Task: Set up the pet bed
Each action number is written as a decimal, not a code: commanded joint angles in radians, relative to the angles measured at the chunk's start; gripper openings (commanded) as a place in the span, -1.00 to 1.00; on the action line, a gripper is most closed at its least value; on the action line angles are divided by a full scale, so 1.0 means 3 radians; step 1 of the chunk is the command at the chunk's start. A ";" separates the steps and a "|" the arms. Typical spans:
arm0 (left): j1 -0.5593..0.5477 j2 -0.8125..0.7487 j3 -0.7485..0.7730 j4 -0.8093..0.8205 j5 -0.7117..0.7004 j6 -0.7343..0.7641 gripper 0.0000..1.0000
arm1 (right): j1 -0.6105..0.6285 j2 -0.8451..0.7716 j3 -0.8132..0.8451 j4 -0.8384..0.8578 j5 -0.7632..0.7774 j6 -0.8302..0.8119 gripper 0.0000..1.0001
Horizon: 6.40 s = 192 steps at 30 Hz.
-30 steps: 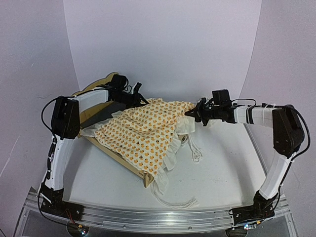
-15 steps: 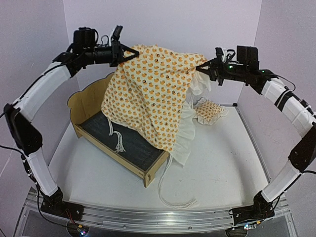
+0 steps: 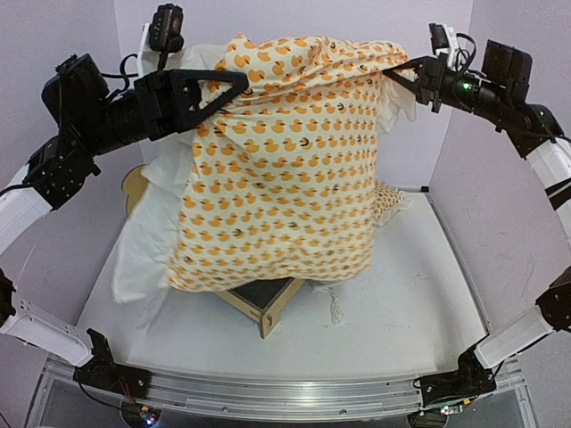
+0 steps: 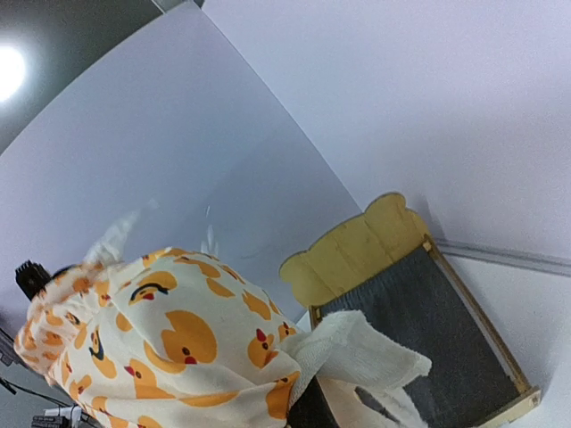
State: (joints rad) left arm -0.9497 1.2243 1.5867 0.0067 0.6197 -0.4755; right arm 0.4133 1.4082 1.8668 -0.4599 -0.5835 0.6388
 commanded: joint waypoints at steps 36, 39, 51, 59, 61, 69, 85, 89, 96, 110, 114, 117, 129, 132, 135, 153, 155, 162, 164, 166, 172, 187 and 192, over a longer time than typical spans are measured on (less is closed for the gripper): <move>0.1588 0.0657 -0.0793 -0.1366 -0.1962 0.0551 0.88 | -0.0006 0.1492 -0.0135 -0.1953 0.0859 -0.0671 0.97; 0.1765 0.1184 -0.0315 -0.1380 -0.1901 0.0822 0.85 | 0.0031 0.1173 -0.0703 -0.1591 0.0537 -0.0374 0.97; 0.2069 0.2905 0.1165 -0.2093 -0.2477 0.1384 0.66 | 0.0339 0.0381 -0.1533 -0.1169 0.0404 -0.0016 0.97; 0.2223 0.3191 0.1156 -0.2114 -0.2340 0.1369 0.29 | 0.0460 0.0482 -0.1589 -0.0942 0.0410 0.0163 0.97; 0.2227 0.3190 0.1151 -0.2109 -0.2336 0.1367 -0.05 | 0.0520 0.0558 -0.1639 -0.0785 0.0418 0.0270 0.93; 0.2230 0.2753 0.0927 -0.2116 -0.2746 0.1303 -1.00 | 0.0439 0.0753 -0.1890 -0.0263 0.1007 0.0797 0.85; 0.2231 0.2102 0.0318 -0.1963 -0.2670 0.1167 -0.97 | 0.0123 0.1545 -0.1408 0.0313 0.0766 0.0839 0.46; 0.2244 0.2329 0.0567 -0.1987 -0.2448 0.1135 -1.00 | 0.0105 0.1508 -0.1426 0.0311 0.0760 0.0777 0.47; 0.2243 0.1715 0.0278 -0.1996 -0.3077 0.0879 -1.00 | 0.0101 0.1602 -0.1223 0.0300 0.0754 0.0585 0.31; 0.2292 0.1100 -0.0367 -0.2093 -0.3574 0.0762 -1.00 | 0.0096 0.2365 -0.0351 0.0349 0.0456 0.0346 -0.10; 0.2308 0.1144 -0.0448 -0.2082 -0.3680 0.0757 -1.00 | 0.0090 0.2469 -0.0234 0.0318 0.0463 0.0280 -0.11; 0.2313 0.1267 -0.0443 -0.2078 -0.3724 0.0782 -1.00 | 0.0088 0.2514 -0.0203 0.0311 0.0536 0.0252 -0.11; 0.2313 0.1115 -0.0441 -0.2340 -0.3676 0.0836 -0.13 | 0.0075 0.2810 0.0712 -0.0815 0.0330 -0.0413 0.66; 0.2313 0.0873 -0.0370 -0.2449 -0.3180 0.0872 0.34 | 0.0065 0.2786 0.1200 -0.1778 0.0343 -0.0618 0.96; 0.2314 0.0617 -0.0373 -0.2499 -0.2578 0.0851 0.59 | 0.0055 0.2601 0.1341 -0.2501 0.0494 -0.0856 0.97; 0.1520 -0.0660 -0.2151 -0.1900 -0.0722 0.0111 0.89 | 0.0881 0.0729 -0.2169 -0.0111 0.0291 0.0286 0.96; 0.1356 -0.0737 -0.2349 -0.1649 -0.0713 -0.0103 0.90 | 0.0936 0.0777 -0.2376 0.0285 0.0349 0.0517 0.95; 0.0668 -0.0769 -0.2657 -0.1121 -0.1091 -0.0513 0.90 | 0.0967 0.1199 -0.2469 0.1020 0.0686 0.0978 0.43; 0.0412 -0.0786 -0.2717 -0.0958 -0.1253 -0.0560 0.89 | 0.0965 0.1302 -0.2454 0.1097 0.0785 0.1014 0.28; 0.0200 -0.0784 -0.2762 -0.0791 -0.1383 -0.0612 0.90 | 0.0952 0.1384 -0.2438 0.1114 0.0906 0.1023 0.24; -0.0175 -0.0432 -0.2689 -0.0622 -0.1792 -0.0669 0.86 | 0.0801 0.1540 -0.2444 0.1109 0.1107 0.1000 0.22; -0.0265 0.0955 -0.1591 -0.1407 -0.2769 0.0133 0.65 | 0.0686 0.1332 -0.2153 0.0282 0.0388 0.0210 0.96; -0.0265 0.1111 -0.1530 -0.1414 -0.2730 0.0135 0.41 | 0.0729 0.1417 -0.2378 0.1195 0.0118 0.0848 0.97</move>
State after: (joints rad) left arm -1.0233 1.5398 1.0786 -0.3882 -0.1627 -0.4683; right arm 0.6182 1.8679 1.1896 -0.3031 -0.4751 0.7681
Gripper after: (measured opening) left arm 0.732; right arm 0.984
